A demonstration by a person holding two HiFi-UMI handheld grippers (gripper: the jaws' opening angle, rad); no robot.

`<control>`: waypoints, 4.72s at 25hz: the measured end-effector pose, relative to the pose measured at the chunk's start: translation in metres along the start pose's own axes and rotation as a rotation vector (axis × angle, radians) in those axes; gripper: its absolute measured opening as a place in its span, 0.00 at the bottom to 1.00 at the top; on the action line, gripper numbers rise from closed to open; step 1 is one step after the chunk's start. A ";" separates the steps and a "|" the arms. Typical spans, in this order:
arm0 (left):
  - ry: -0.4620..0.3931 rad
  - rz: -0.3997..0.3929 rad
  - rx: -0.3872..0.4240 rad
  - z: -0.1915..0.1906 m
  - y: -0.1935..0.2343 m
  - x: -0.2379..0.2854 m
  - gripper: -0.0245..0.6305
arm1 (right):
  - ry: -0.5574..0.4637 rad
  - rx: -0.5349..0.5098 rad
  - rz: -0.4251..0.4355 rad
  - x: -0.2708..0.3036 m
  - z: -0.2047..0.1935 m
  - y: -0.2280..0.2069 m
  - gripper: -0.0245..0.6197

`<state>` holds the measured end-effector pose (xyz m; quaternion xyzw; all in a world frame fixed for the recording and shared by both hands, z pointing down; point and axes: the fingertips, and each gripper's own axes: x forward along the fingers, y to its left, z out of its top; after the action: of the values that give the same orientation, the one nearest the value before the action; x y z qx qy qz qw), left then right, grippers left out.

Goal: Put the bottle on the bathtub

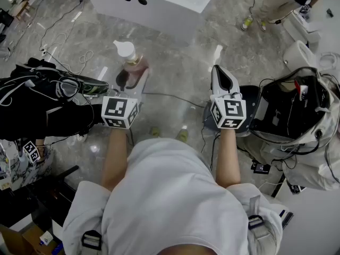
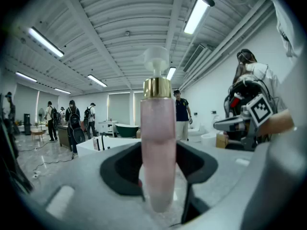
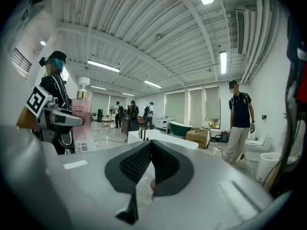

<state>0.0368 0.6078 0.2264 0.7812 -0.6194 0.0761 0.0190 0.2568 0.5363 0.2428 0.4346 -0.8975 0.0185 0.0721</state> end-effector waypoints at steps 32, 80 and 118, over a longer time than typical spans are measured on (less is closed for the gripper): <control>-0.030 -0.060 0.007 -0.024 0.094 -0.055 0.36 | -0.018 -0.031 -0.081 0.023 0.003 0.104 0.04; 0.055 -0.037 0.001 0.041 0.331 0.581 0.36 | 0.022 0.001 -0.067 0.618 0.052 -0.274 0.04; 0.121 -0.320 -0.001 -0.026 0.487 0.888 0.36 | 0.154 0.072 -0.273 0.883 0.032 -0.350 0.04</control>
<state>-0.2423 -0.3591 0.3466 0.8638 -0.4847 0.1188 0.0687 -0.0132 -0.3710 0.3291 0.5521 -0.8207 0.0740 0.1271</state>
